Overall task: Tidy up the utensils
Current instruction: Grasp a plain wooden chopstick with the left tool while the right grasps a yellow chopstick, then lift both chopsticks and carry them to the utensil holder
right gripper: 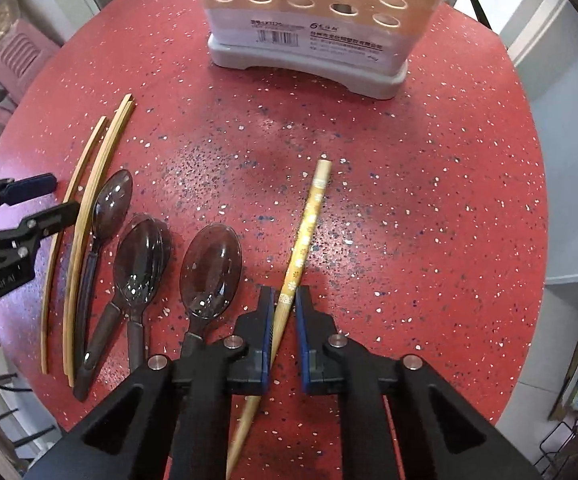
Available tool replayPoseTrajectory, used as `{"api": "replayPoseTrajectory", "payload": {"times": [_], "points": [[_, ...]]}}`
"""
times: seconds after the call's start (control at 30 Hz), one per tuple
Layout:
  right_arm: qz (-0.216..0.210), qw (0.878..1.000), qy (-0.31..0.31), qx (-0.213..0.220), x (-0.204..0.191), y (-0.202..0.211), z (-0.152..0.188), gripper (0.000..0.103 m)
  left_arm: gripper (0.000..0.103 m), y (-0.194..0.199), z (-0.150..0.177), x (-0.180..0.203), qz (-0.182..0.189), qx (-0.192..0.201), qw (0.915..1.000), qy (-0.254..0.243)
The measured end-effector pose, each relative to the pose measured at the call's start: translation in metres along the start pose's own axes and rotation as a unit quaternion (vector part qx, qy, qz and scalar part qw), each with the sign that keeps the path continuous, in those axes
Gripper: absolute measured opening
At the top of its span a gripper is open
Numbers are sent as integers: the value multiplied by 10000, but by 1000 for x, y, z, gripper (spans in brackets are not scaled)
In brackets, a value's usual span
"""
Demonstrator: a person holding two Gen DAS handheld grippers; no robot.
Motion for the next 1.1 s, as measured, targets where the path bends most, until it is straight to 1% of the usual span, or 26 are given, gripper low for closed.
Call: {"api": "replayPoseTrajectory", "payload": {"times": [0.03,0.07,0.1,0.17,0.2,0.3,0.33,0.43,0.5,0.6,0.67,0.8,0.9,0.97,1.03,1.07,1.1], "points": [[-21,10000,0,28,1,0,0,11,60,1,0,5,46,-11,9999,-108],[-62,10000,-12,56,2,0,0,9,41,0,-4,7,45,-26,9998,-166],[-95,9999,-26,83,3,1,4,8,37,1,-3,12,66,-43,9997,-237],[-158,9997,-29,176,4,2,7,8,36,2,-2,16,71,14,9997,-251],[-198,9996,-35,219,6,2,9,8,36,3,0,17,93,112,9996,-239],[-399,9985,-111,363,10,4,16,8,34,9,9,15,210,322,9993,-49],[-423,9982,-125,409,11,5,17,8,34,13,12,14,268,450,9986,60],[-508,9966,-148,634,15,9,21,8,34,28,19,11,392,791,9958,237],[-553,9951,-166,801,19,14,25,8,34,37,24,11,432,950,9941,294],[-650,9924,-214,1025,25,24,30,8,34,56,29,18,573,1248,9898,369],[-716,9894,-229,1240,23,36,37,8,34,68,26,14,644,1372,9877,394],[-869,9829,-261,1604,30,59,52,8,34,93,29,26,808,1625,9828,344],[-1052,9765,-355,1849,37,77,56,8,34,107,23,38,879,1788,9795,289],[-1118,9732,-427,1965,40,89,58,8,34,113,14,46,932,1917,9767,241],[-1191,9694,-481,2093,39,95,52,8,34,126,10,56,1008,2070,9729,200],[-1222,9672,-508,2170,41,102,52,8,34,127,4,54,1025,2107,9720,181],[-1228,9662,-523,2206,41,100,46,8,34,135,0,59,1056,2195,9698,136]]}}
Point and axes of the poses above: each gripper's, at about its wrist camera, not at the fingertips, and y roughly against the way its jaws point, x to its right, z to its underside, the point moved 8 cm from there along -y, roughly the way its jaws point, and after that the axes turned 10 degrees about z, right-handed, at the moved point
